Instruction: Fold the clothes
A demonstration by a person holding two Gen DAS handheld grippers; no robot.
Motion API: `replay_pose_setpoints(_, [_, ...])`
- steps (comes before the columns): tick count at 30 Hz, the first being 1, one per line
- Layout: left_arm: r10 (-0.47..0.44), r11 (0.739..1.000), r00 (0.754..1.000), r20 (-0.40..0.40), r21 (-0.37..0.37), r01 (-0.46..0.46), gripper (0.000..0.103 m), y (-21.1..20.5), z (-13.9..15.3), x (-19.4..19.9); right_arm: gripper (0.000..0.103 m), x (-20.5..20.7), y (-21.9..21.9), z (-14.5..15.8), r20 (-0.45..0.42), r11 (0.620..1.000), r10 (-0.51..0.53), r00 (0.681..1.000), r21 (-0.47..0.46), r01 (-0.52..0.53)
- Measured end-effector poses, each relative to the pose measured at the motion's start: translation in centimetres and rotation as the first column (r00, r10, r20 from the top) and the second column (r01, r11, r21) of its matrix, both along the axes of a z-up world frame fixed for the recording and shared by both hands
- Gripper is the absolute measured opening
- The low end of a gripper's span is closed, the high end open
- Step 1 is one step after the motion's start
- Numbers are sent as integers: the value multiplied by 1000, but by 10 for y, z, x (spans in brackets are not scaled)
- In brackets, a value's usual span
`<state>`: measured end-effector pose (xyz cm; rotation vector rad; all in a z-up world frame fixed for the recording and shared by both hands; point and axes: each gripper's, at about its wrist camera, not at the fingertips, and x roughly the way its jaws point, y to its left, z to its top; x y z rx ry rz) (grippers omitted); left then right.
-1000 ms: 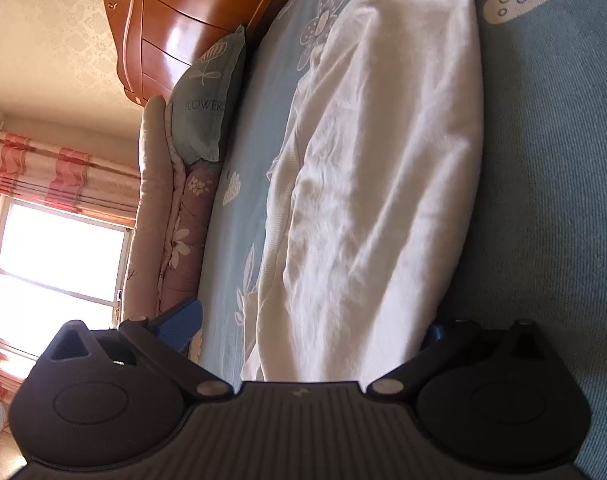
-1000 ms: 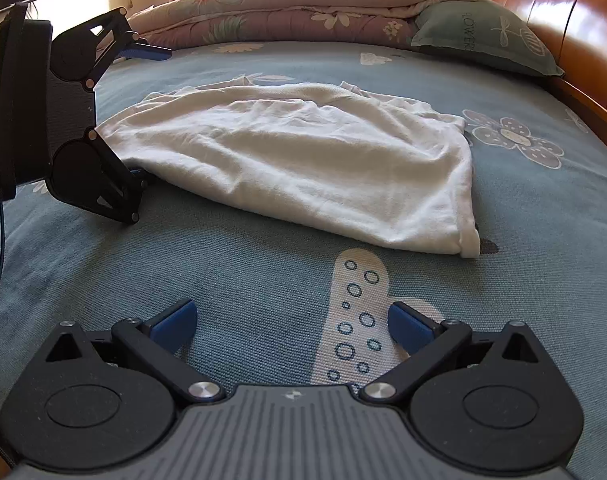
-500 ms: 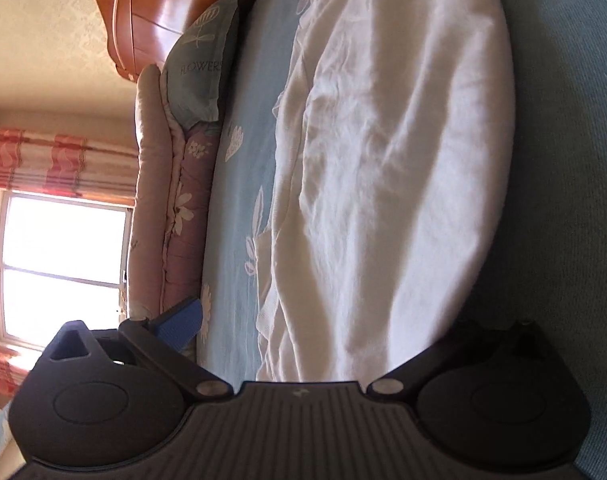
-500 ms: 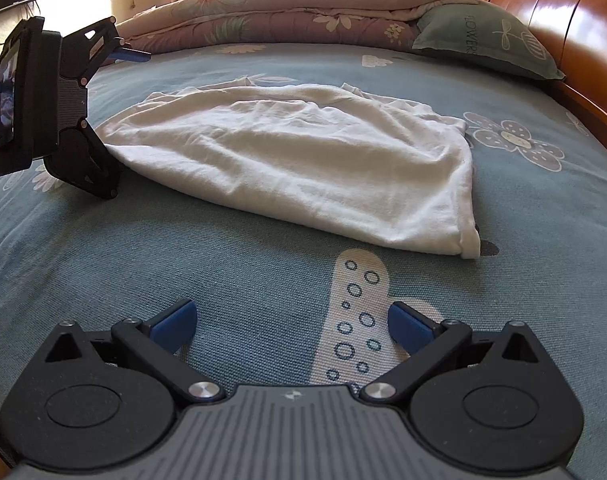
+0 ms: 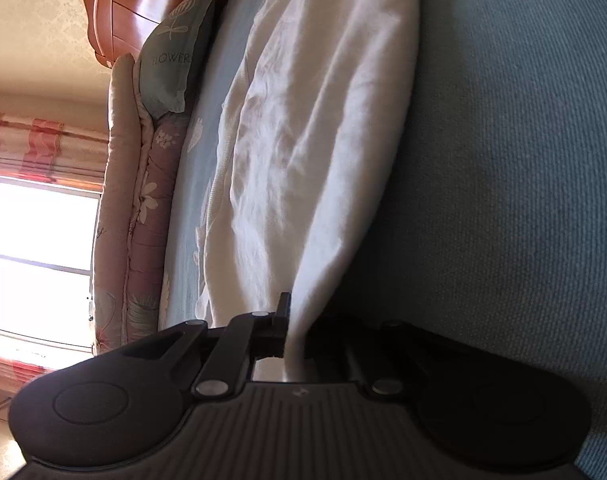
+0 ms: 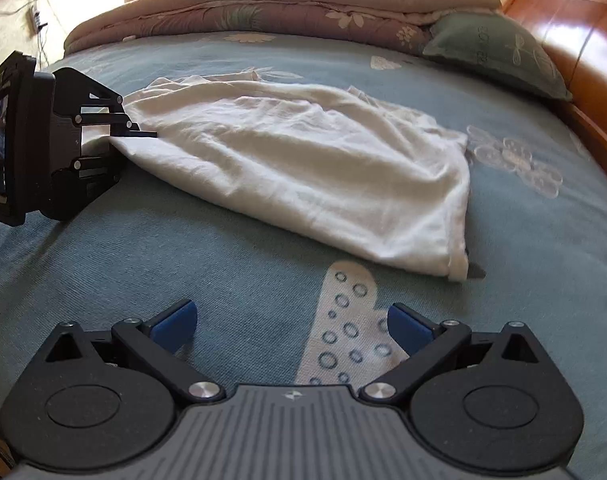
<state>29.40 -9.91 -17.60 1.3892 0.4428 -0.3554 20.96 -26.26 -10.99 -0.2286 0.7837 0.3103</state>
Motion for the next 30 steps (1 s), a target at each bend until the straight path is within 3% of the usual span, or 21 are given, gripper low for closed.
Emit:
replay_pose_setpoints(5, [21,998,999,-28,-64,-23,0,3,7,3,103,16,43,-5,127,956,187,974,-250,-151])
replay_pose_setpoints(10, [17,997,999,-50,-80,-21,0,5,11,3,103,32,86,-10,200,830,390,899,-499,-250])
replay_pose_setpoints(13, [14,995,998,-54,-93,-19,0,8,12,0,103,41,111,-17,239,757,470,850,-605,-248])
replay_pose_setpoints(19, [11,993,998,-56,-114,-17,0,11,14,2,103,53,105,-21,269,704,491,829,-683,-195])
replay_pose_setpoints(26, [14,991,999,-45,-131,-20,0,11,13,4,103,64,39,-27,252,647,400,881,-759,-77])
replay_pose_setpoints(27, [14,991,999,-44,-130,-20,0,11,13,4,103,65,35,-27,252,650,409,877,-755,-86])
replay_pose_setpoints(30, [16,992,999,-44,-125,-21,0,10,13,4,103,66,38,-32,244,599,486,839,-792,-117])
